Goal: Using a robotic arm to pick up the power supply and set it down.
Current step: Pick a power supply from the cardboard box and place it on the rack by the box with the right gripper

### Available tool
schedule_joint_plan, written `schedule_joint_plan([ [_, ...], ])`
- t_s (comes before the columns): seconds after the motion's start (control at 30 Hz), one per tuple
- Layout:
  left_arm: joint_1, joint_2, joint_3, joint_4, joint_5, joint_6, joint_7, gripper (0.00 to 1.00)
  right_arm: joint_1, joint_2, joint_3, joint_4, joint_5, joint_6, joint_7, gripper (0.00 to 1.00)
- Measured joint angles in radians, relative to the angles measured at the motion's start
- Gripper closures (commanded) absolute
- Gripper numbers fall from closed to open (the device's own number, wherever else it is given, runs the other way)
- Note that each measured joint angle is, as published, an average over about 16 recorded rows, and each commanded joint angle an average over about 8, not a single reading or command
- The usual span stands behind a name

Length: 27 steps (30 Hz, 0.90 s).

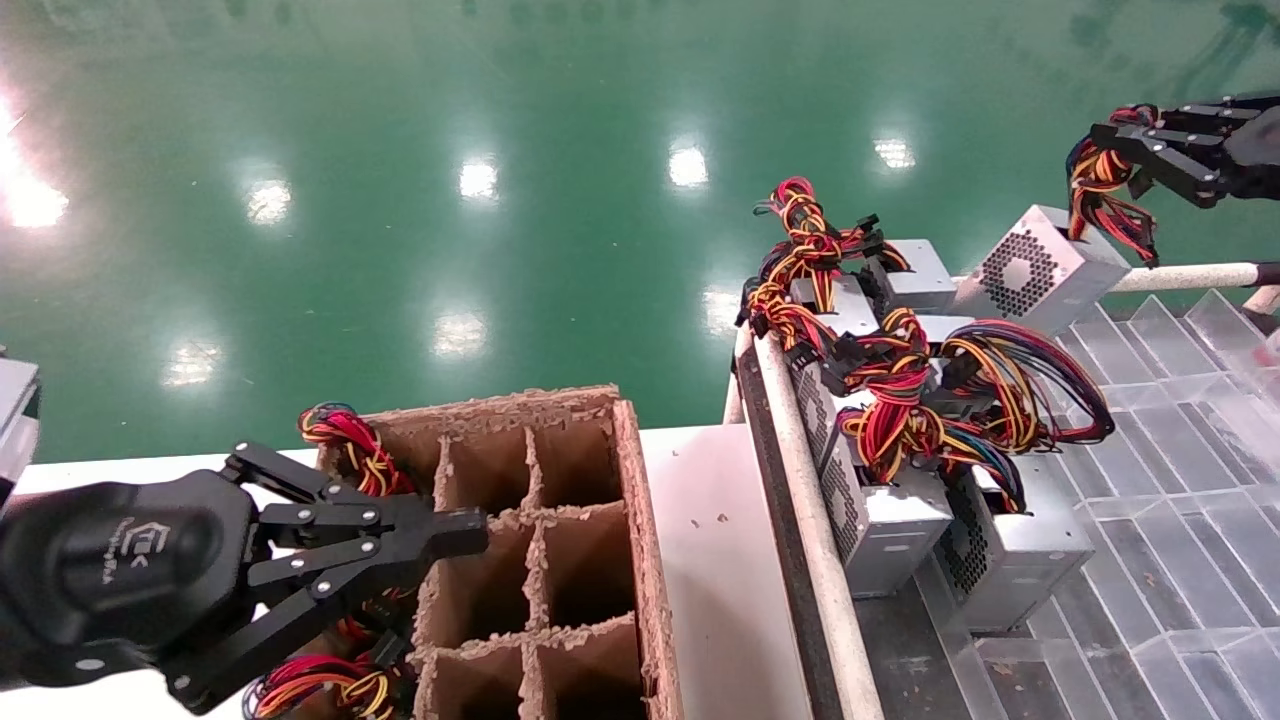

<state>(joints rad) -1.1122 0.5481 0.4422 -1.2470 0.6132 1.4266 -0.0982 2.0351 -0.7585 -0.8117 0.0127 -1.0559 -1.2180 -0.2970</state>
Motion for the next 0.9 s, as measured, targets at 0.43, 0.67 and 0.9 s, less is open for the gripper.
schedule_joint_plan([
  [0.43,0.0,0.0,0.0,0.0,0.0,0.0,0.0,1.0,0.006,-0.013,-0.003,-0.006,-0.004,-0.013,0.002,1.0],
  [0.67,0.0,0.0,0.0,0.0,0.0,0.0,0.0,1.0,-0.006,-0.012,-0.005,-0.018,-0.007,0.012,-0.001,1.0],
  [0.9,0.0,0.0,0.0,0.0,0.0,0.0,0.0,1.0,-0.026,-0.024,-0.003,-0.022,-0.004,0.031,-0.003,1.0],
])
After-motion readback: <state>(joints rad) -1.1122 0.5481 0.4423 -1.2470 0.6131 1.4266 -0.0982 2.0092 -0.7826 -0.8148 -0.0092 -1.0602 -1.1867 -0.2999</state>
